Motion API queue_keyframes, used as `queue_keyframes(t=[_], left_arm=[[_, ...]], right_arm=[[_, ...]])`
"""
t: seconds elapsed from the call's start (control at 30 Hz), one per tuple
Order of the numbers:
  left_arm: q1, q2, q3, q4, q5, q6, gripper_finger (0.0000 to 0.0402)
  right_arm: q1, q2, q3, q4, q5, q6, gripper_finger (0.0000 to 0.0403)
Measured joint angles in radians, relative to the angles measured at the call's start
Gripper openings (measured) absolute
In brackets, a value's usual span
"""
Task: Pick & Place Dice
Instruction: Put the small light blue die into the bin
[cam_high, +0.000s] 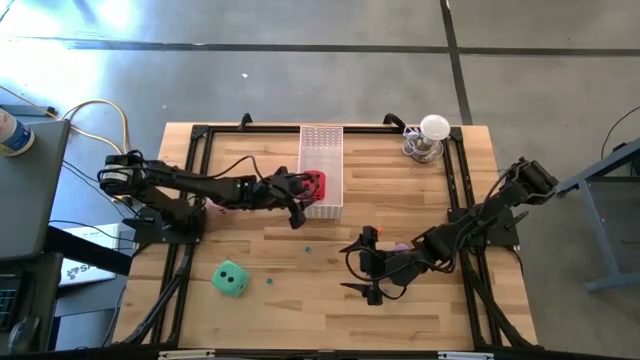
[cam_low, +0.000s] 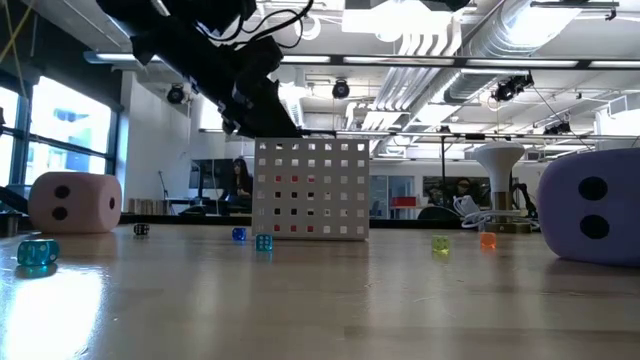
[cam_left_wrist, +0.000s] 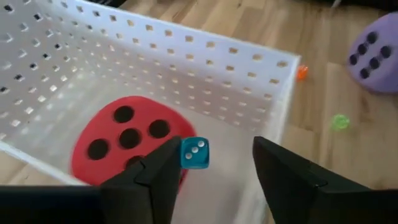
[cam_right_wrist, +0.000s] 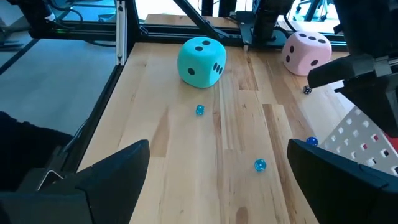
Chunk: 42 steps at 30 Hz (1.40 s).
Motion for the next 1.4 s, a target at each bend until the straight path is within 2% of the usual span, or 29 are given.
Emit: queue_keyframes(t=[0.23,0.67,1.03,1.2,1.4], left_arm=[[-0.022,0.000,0.000,0.003,0.000,-0.091,0.0200],[-0.062,0.000,-0.001,0.002,0.008,-0.095,0.0200],[-0.089,-0.001,-0.001,0.021,0.006,0.060,0.0200],[-0.103,-0.001,-0.001,0.025,-0.094,0.117,0.0200],[-0.111,-0.001,-0.001,0.030,-0.108,0.142,0.0200]], right_arm=[[0.000,0.000,0.000,0.000,0.000,-0.003,0.0372],[-0.001,0.000,0.000,0.000,0.000,-0.026,0.0372],[-0.001,0.000,0.000,-0.001,0.000,-0.027,0.0372],[-0.001,0.000,0.000,-0.001,0.000,-0.026,0.0372],[-0.001,0.000,0.000,-0.001,0.000,-0.027,0.0372]])
